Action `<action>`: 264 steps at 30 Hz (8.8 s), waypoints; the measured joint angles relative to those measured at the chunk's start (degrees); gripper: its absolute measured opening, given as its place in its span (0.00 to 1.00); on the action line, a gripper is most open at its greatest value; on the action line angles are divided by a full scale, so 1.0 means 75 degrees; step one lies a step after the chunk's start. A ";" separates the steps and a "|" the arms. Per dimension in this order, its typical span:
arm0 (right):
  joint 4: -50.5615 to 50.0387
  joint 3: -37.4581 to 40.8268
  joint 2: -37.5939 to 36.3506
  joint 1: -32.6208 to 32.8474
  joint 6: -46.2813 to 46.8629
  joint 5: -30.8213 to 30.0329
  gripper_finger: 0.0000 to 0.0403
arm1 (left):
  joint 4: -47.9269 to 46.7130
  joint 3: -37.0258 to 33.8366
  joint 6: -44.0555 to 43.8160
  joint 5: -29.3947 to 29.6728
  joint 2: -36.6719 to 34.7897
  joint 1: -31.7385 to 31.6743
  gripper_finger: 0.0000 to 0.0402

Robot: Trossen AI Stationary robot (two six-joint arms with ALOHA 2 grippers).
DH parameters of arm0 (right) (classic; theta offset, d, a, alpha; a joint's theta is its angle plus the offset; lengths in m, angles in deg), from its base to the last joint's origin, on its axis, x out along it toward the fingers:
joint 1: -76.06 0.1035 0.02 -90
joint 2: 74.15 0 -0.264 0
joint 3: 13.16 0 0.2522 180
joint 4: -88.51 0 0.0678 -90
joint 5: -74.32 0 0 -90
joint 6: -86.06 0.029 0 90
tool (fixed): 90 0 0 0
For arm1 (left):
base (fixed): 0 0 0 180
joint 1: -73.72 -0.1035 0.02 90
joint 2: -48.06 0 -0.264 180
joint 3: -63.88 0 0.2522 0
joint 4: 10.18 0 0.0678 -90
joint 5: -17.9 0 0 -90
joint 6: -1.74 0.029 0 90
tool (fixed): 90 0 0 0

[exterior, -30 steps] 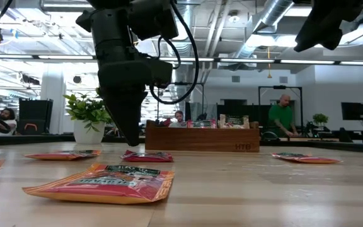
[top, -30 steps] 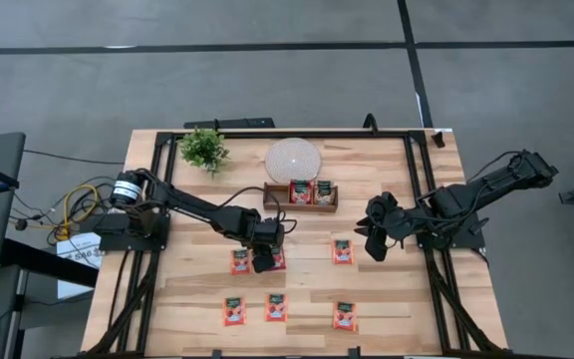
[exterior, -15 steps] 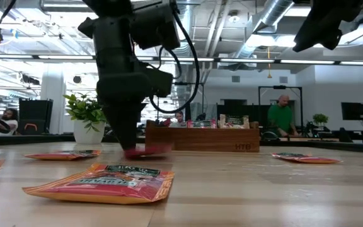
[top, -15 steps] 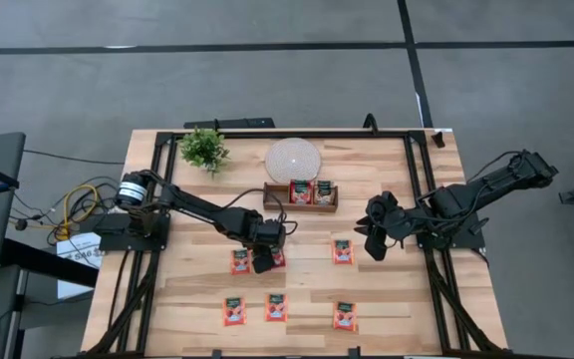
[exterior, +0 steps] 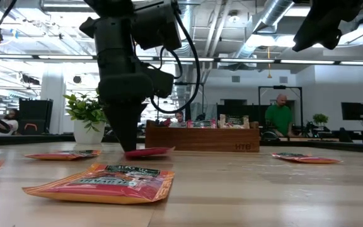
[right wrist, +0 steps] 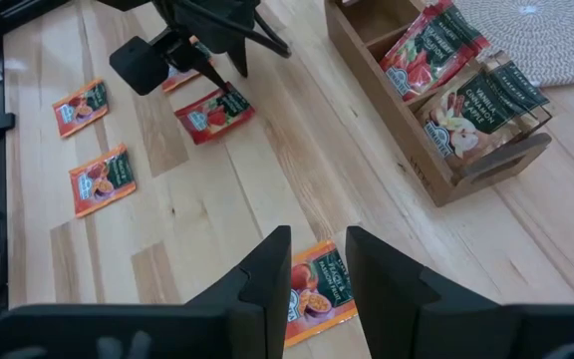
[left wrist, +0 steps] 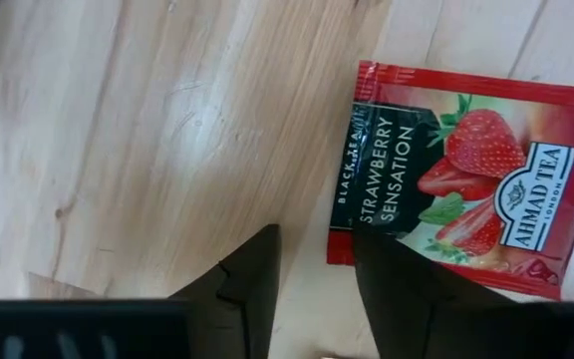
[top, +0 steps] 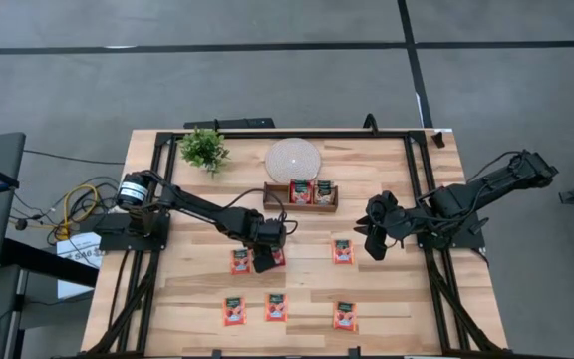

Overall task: Pick & Place Tea
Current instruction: Put the red tea bag into the middle section of the wooden organizer

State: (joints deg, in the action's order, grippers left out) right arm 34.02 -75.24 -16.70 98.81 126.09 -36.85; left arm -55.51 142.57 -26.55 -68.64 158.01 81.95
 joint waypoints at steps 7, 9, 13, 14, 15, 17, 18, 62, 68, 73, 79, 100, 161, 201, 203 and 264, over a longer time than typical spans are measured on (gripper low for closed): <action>0.0003 0.0000 0.0000 0.0000 -0.0003 0.0000 0.23 | -0.0028 -0.0014 -0.0001 0.0035 0.0000 -0.0011 0.13; 0.0003 0.0000 0.0000 -0.0001 -0.0003 0.0003 0.23 | -0.0038 -0.0017 -0.0035 0.0050 0.0000 -0.0011 0.08; 0.0003 0.0000 0.0000 0.0001 -0.0003 0.0003 0.23 | 0.0018 -0.0020 -0.0049 0.0044 -0.0010 -0.0011 0.01; 0.0003 0.0000 0.0000 0.0000 -0.0003 0.0003 0.23 | 0.0024 -0.0031 -0.0055 0.0040 -0.0033 -0.0011 0.01; 0.0003 0.0000 0.0000 -0.0001 -0.0003 0.0003 0.23 | 0.0026 -0.0035 -0.0055 0.0039 -0.0055 -0.0011 0.00; 0.0003 0.0000 0.0000 0.0000 -0.0003 0.0003 0.23 | 0.0044 -0.0057 -0.0057 0.0050 -0.0210 -0.0011 0.00; 0.0006 0.0000 0.0000 -0.0001 -0.0006 0.0003 0.23 | 0.0035 -0.0052 -0.0055 0.0059 -0.0293 -0.0010 0.00; 0.2395 0.0000 0.0003 -0.1171 -0.1353 0.0154 0.23 | 0.0328 0.0221 0.0674 0.1233 -0.2835 -0.0002 0.00; 0.3149 0.0006 0.0278 -0.2087 -0.2080 0.1261 0.23 | 0.0631 0.0976 0.1660 0.1863 -0.2789 -0.0211 0.00; 0.3946 0.0006 0.0941 -0.2622 -0.2594 0.2191 0.23 | 0.0724 0.1443 0.2273 0.1916 -0.2795 -0.0558 0.00; 0.4382 0.0003 0.1413 -0.3100 -0.2791 0.2670 0.24 | 0.0504 0.1457 0.2459 0.1912 -0.2792 -0.0763 0.00; 0.4922 0.0003 0.1501 -0.3878 -0.3109 0.3177 0.44 | 0.0808 0.1457 0.2895 0.1687 -0.2789 -0.1062 0.00; 0.4920 0.0000 0.1504 -0.4154 -0.3403 0.4237 0.00 | 0.1746 0.1457 0.2996 0.1180 -0.2457 -0.1203 0.00; 0.7083 0.1284 0.1502 -0.4186 -0.2182 0.2161 0.00 | -0.2281 0.1454 0.1822 0.3331 -0.2973 -0.1203 0.35; 0.7456 0.1430 0.1648 -0.4186 -0.2030 0.1893 0.00 | -0.2451 0.1443 0.1781 0.3330 -0.2973 -0.1203 0.35; 0.9696 0.1504 0.4998 -0.4302 -0.2224 0.0204 0.07 | -0.1495 -0.2127 -0.0058 0.2556 -0.7160 -0.0879 0.35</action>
State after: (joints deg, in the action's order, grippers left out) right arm 106.73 -63.96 20.78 66.54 109.42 -35.32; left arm -66.72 126.61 -26.99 -49.47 104.31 75.35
